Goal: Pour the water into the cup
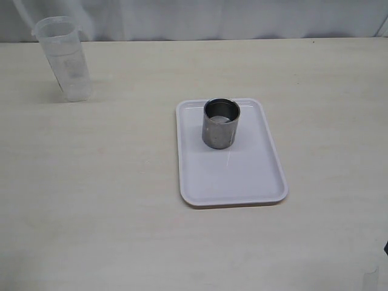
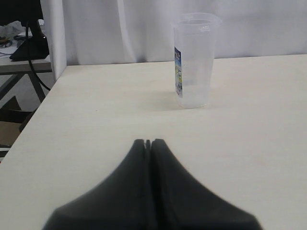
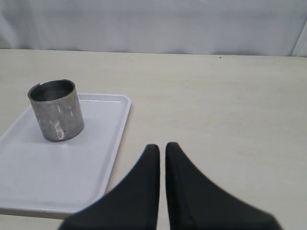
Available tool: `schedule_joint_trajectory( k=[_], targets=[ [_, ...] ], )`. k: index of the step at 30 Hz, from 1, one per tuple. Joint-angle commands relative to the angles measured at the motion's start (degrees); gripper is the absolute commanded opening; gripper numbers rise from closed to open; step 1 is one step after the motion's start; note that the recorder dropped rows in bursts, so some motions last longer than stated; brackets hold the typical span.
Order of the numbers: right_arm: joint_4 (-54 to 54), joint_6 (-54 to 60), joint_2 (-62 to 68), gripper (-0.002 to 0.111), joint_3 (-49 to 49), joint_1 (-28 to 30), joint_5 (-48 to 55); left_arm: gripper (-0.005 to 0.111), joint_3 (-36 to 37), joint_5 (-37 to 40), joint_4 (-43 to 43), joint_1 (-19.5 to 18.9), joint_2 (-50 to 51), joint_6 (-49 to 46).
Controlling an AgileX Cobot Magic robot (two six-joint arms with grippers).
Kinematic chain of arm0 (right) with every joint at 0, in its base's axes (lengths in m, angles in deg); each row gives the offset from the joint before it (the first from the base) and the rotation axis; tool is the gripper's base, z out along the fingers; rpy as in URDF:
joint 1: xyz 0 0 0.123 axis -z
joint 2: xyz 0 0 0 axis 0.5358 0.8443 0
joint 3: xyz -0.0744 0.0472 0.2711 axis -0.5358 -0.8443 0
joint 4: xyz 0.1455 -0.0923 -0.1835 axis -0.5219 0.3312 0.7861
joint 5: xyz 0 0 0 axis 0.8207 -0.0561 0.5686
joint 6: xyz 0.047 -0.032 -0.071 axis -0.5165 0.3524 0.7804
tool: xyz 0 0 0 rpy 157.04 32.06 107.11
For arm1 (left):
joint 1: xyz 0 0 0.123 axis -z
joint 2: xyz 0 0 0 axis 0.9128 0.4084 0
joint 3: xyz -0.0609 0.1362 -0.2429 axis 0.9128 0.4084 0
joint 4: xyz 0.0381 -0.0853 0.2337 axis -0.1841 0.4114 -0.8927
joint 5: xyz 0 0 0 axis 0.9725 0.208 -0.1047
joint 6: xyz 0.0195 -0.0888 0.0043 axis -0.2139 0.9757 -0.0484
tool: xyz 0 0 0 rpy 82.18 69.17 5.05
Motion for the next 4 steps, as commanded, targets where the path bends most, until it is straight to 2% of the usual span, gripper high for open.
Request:
schedule_joint_trajectory(
  k=[1, 4],
  targets=[
    [0.3, -0.1, -0.2, 0.004, 0.0, 0.0, 0.3, 0.000, 0.2, -0.4, 0.2, -0.1, -0.1, -0.1],
    [0.3, -0.1, -0.2, 0.004, 0.0, 0.0, 0.3, 0.000, 0.2, -0.4, 0.2, -0.1, -0.1, -0.1]
  ],
)
